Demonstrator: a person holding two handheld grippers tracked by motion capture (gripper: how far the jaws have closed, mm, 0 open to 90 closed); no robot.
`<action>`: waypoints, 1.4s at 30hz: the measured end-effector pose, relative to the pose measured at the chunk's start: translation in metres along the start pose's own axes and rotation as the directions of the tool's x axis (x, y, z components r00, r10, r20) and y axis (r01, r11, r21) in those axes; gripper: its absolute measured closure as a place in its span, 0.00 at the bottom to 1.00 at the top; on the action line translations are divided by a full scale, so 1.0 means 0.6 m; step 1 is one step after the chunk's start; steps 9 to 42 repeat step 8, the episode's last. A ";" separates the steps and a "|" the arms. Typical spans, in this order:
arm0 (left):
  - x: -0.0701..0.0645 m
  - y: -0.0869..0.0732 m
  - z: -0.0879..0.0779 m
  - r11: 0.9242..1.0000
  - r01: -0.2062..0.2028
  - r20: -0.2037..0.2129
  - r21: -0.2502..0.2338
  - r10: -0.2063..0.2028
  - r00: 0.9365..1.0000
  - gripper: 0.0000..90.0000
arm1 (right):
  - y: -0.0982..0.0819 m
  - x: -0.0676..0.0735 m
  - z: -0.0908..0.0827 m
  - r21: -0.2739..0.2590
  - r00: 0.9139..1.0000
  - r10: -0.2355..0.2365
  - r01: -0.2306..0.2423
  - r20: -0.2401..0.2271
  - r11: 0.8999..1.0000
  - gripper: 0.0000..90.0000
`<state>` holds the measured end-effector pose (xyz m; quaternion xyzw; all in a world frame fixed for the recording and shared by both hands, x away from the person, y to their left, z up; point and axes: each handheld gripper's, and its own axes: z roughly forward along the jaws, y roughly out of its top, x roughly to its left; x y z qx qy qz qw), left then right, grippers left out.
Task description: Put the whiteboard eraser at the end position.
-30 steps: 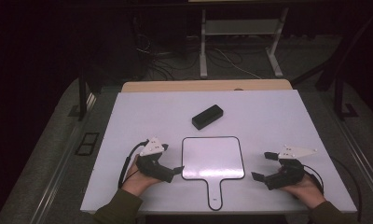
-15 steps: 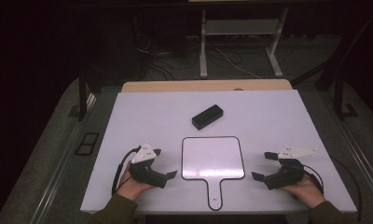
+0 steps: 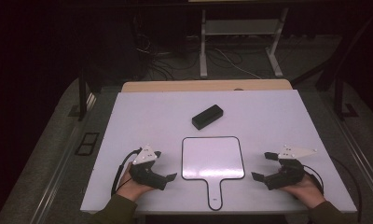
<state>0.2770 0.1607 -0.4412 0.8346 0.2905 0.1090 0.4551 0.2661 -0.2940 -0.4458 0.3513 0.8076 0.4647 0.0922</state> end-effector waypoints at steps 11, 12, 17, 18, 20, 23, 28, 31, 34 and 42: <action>-0.001 0.002 0.001 1.000 0.006 0.010 -0.003 -0.006 1.000 0.00 | 0.000 0.000 -0.001 -0.001 1.000 0.002 -0.002 0.000 1.000 0.00; -0.001 0.002 0.001 1.000 0.006 0.010 -0.003 -0.006 1.000 0.00 | 0.000 0.000 -0.001 -0.001 1.000 0.002 -0.002 0.000 1.000 0.00; -0.001 0.002 0.001 1.000 0.006 0.010 -0.003 -0.006 1.000 0.00 | 0.000 0.000 -0.001 -0.001 1.000 0.002 -0.002 0.000 1.000 0.00; -0.001 0.002 0.001 1.000 0.006 0.010 -0.003 -0.006 1.000 0.00 | 0.000 0.000 -0.001 -0.001 1.000 0.002 -0.002 0.000 1.000 0.00; -0.001 0.002 0.001 1.000 0.006 0.010 -0.003 -0.006 1.000 0.00 | 0.000 0.000 -0.001 -0.001 1.000 0.002 -0.002 0.000 1.000 0.00; -0.001 0.002 0.001 1.000 0.006 0.010 -0.003 -0.006 1.000 0.00 | 0.000 0.000 -0.001 -0.001 1.000 0.002 -0.002 0.000 1.000 0.00; -0.001 0.002 0.001 1.000 0.006 0.010 -0.003 -0.006 1.000 0.00 | 0.000 0.000 -0.001 -0.001 1.000 0.002 -0.002 0.000 1.000 0.00; -0.001 0.002 0.001 1.000 0.006 0.010 -0.003 -0.006 1.000 0.00 | 0.000 0.000 -0.001 -0.001 1.000 0.002 -0.002 0.000 1.000 0.00; -0.001 0.002 0.001 1.000 0.006 0.010 -0.003 -0.006 1.000 0.00 | 0.000 0.000 -0.001 -0.001 1.000 0.002 -0.002 0.000 1.000 0.00; -0.001 0.002 0.001 1.000 0.006 0.010 -0.003 -0.006 1.000 0.00 | 0.000 0.000 -0.001 -0.001 1.000 0.002 -0.002 0.000 1.000 0.00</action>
